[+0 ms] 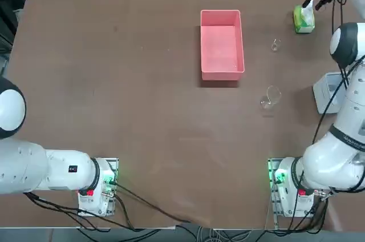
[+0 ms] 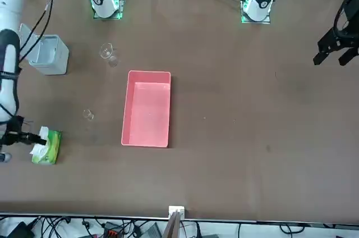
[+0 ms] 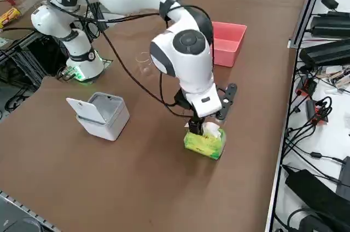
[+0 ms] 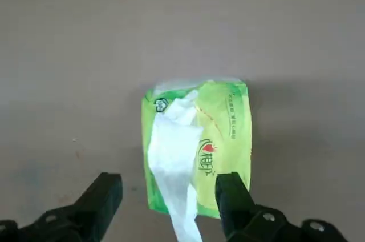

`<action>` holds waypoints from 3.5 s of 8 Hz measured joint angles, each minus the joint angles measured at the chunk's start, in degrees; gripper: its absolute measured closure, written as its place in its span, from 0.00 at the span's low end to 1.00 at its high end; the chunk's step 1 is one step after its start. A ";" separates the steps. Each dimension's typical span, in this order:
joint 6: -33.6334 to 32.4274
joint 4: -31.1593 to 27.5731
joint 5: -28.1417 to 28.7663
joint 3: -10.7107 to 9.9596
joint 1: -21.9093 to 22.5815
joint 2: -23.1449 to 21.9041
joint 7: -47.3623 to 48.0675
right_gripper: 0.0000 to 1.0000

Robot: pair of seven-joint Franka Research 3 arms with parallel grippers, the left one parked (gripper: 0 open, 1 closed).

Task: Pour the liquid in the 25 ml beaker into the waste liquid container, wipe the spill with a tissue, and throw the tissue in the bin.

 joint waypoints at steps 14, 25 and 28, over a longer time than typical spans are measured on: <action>3.07 0.91 -3.19 -0.01 0.90 2.87 -0.08 0.82; -13.51 3.88 -9.40 -0.43 1.09 -6.65 -0.87 0.98; -22.71 3.91 -9.50 -0.32 2.38 -12.49 -1.09 0.98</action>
